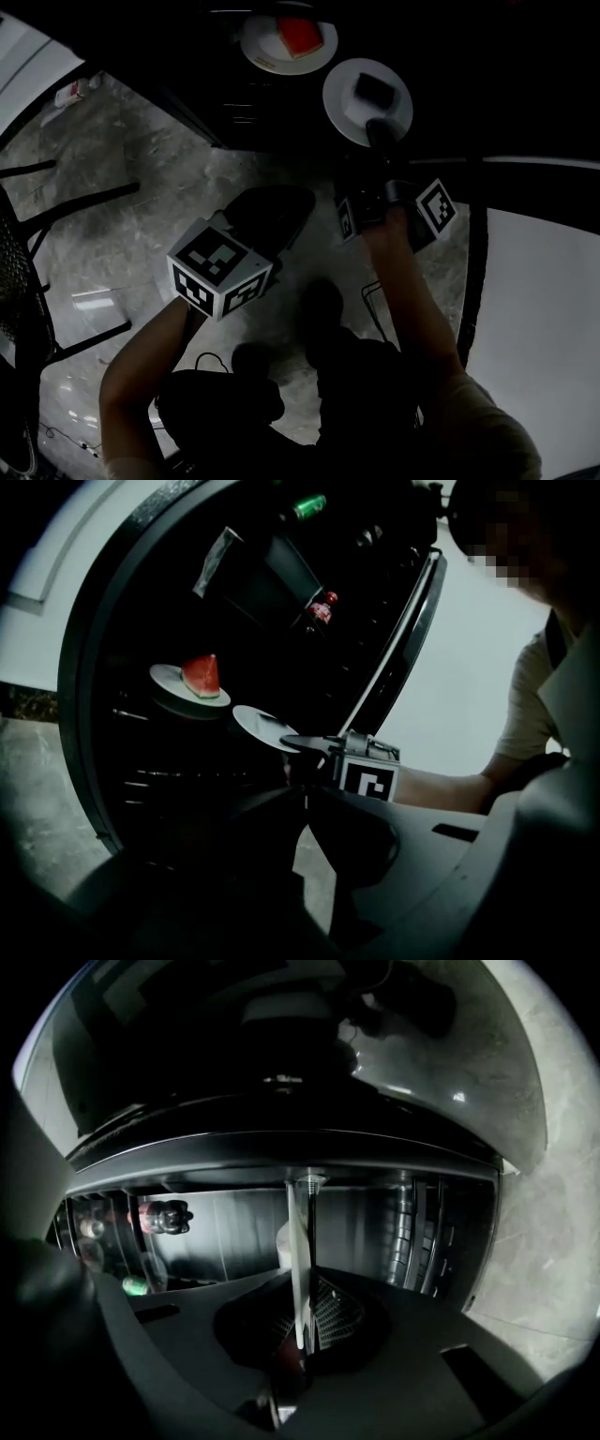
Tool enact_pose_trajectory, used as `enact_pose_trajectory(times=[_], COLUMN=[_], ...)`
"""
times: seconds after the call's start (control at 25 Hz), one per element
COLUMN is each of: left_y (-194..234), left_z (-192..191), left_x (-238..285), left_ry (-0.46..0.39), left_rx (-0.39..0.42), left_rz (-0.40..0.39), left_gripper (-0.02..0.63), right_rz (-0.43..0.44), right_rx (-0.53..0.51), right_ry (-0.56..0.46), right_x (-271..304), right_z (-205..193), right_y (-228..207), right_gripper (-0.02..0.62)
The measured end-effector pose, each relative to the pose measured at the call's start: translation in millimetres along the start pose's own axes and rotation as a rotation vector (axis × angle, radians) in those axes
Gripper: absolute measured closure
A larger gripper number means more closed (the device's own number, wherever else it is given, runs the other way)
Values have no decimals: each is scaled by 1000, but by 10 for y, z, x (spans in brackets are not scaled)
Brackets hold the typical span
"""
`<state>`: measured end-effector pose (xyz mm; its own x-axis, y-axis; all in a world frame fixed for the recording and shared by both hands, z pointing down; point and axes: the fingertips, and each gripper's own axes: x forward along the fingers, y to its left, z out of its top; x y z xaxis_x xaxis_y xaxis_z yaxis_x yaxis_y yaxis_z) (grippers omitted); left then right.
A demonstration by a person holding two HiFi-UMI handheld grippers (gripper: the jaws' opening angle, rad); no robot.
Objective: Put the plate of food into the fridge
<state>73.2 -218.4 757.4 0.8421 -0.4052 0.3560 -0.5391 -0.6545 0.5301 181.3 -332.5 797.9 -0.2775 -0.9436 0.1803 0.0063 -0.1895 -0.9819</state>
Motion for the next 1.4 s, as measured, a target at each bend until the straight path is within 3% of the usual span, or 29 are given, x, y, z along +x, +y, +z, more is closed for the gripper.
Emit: enact_pose_trajectory(times=[0.48,0.84,1.2,1.4], left_y=[279,293,364,427], left_z=[334,429,492,557], left_x=[429,710,859,889], left_ry=[-79,-77,-74,-98], left_rx=[152,252,317,316], left_rz=[90,105,163,186], left_gripper=[589,589,589,589], right_rz=[10,-12,30,32], right_rx=[-21,11,46,44], right_ry=[29,12,101,133], right_x=[24,15,-2,-117], right_z=[2,7,-108,-141], right_y=[-19,-13,45,73], right_gripper=[563,563,561,518])
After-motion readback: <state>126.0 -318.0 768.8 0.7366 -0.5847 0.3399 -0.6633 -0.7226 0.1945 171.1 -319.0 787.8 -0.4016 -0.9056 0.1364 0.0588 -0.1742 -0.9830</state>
